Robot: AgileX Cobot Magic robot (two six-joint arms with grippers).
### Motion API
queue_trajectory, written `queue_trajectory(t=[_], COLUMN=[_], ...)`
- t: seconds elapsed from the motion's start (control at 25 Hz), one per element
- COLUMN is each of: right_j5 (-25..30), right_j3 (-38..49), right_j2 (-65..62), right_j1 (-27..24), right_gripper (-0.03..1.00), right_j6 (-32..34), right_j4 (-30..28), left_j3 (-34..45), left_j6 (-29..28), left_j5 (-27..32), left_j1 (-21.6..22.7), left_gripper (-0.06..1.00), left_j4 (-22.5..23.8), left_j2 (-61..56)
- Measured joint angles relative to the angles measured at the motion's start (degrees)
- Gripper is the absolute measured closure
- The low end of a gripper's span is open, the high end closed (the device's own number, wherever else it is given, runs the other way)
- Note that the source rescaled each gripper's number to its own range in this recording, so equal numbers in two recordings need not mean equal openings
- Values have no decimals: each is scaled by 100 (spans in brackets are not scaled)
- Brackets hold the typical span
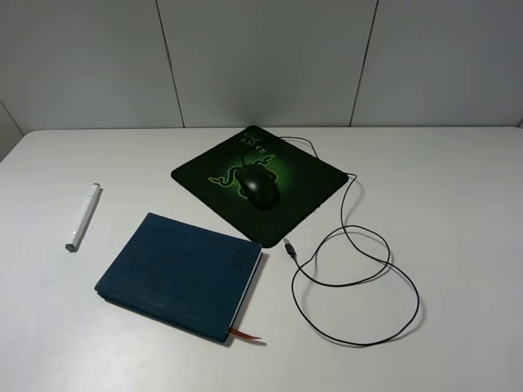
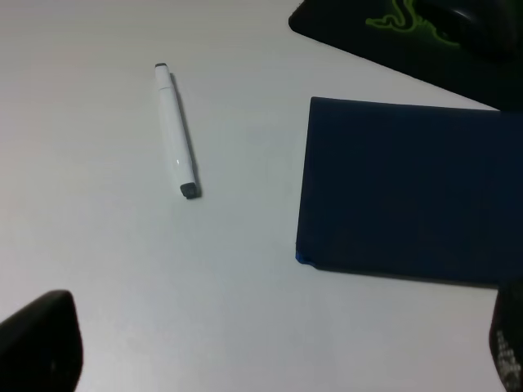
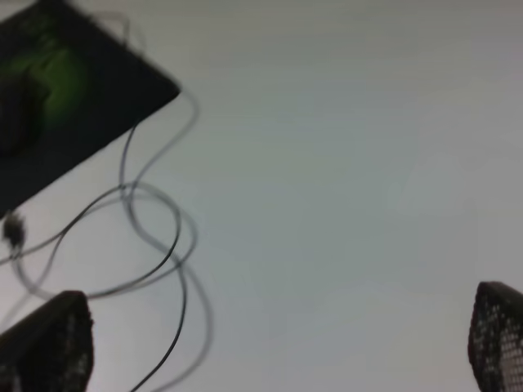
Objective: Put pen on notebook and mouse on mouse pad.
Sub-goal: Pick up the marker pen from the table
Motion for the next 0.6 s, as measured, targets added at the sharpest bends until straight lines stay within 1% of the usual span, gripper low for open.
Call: queue_trajectory(t=[0.08, 0.2, 0.32, 0.6], right_j5=[-77, -222, -364, -352], right_j3=[204, 313, 332, 395], right_j2=[-186, -206, -213, -213], right_j1=[-169, -253, -253, -253], right_gripper=[-3, -3, -3, -3], right_j6=[0, -4, -6, -13], right_j4=[0, 0, -20, -95], left_j3=[0, 0, 0, 0], left_j6=[0, 0, 0, 0], left_j5=[0, 0, 0, 0], left_j1=[0, 0, 0, 0], left_gripper=[-6, -6, -6, -6], left_j4=[0, 0, 0, 0], left_j2=[0, 0, 0, 0])
